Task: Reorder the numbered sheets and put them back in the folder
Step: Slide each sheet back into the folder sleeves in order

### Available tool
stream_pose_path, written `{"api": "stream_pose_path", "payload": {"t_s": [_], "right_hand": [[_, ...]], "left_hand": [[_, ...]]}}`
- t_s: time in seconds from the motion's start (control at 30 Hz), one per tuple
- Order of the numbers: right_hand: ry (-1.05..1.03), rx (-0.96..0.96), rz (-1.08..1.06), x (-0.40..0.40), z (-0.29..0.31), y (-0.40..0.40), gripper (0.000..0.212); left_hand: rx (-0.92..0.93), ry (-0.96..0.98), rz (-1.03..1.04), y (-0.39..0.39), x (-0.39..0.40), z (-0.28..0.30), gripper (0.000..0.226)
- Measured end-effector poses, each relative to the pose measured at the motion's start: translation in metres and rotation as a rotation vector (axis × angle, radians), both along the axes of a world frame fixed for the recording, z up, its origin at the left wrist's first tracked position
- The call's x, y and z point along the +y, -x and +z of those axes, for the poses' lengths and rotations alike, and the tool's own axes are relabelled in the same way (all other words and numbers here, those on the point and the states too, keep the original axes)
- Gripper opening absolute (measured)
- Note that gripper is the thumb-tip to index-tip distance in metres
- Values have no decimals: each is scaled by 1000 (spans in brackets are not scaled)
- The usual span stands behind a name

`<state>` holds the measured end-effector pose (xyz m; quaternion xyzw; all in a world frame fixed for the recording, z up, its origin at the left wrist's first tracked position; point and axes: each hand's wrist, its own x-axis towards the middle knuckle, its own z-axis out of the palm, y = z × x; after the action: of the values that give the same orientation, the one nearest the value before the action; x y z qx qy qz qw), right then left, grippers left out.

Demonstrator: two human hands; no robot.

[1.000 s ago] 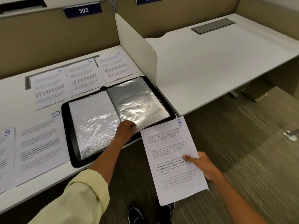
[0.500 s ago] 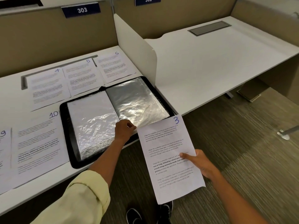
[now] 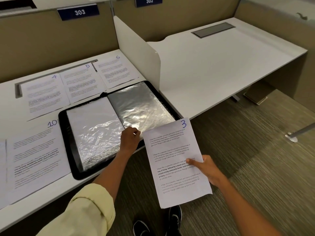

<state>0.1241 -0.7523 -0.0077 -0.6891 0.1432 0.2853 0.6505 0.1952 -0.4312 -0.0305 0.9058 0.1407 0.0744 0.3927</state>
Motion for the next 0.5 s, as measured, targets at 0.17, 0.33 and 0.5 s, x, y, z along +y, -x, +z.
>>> {"api": "stream_pose_path", "payload": {"t_s": [0.17,0.33,0.5], "right_hand": [[22,-19,-8,8,2,5,38],[59,-50,17,20,7,8,28],[108,-109,22,27,14,10,23]], "left_hand": [[-20,-62,-45,3,-4,-1,10],[-35,-111,-51,3,-5,-6,9],[-129,-146,25,7,-9,-7,4]]}}
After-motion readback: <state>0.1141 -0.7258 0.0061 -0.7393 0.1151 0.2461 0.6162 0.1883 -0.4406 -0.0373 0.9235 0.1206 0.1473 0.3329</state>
